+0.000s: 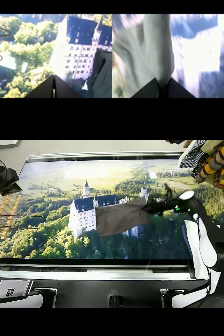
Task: Fold the clothes and pants, and hang the long-sleeved shirts on hangers.
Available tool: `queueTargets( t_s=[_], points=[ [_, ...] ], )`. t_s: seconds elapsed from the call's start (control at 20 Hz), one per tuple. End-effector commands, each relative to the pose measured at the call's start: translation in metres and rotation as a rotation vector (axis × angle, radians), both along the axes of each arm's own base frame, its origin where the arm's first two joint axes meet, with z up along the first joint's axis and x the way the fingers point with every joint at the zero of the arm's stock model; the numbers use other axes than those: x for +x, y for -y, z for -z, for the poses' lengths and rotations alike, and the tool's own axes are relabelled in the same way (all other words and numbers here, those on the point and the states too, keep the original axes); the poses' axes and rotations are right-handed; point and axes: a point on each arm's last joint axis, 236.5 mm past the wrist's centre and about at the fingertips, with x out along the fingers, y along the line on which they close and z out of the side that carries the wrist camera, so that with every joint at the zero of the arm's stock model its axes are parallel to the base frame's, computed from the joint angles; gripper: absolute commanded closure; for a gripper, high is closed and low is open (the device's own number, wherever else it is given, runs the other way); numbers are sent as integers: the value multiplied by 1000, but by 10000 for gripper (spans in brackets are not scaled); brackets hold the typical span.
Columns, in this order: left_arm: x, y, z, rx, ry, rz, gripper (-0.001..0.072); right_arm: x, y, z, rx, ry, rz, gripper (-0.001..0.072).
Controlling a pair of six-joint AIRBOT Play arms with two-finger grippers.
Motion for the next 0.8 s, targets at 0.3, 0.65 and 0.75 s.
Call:
queueTargets(
  t_s=[0.3, 0.65, 0.75],
  points=[
    [0, -1, 0, 1, 0, -1, 691, 71, 139, -89, 47, 94, 482, 682],
    [0, -1, 0, 1, 0, -1, 691, 48, 280, -106, 179, -18, 948, 682],
    [0, -1, 0, 1, 0, -1, 691, 34, 308, -112, 179, -46, 1057, 682]
  ],
)
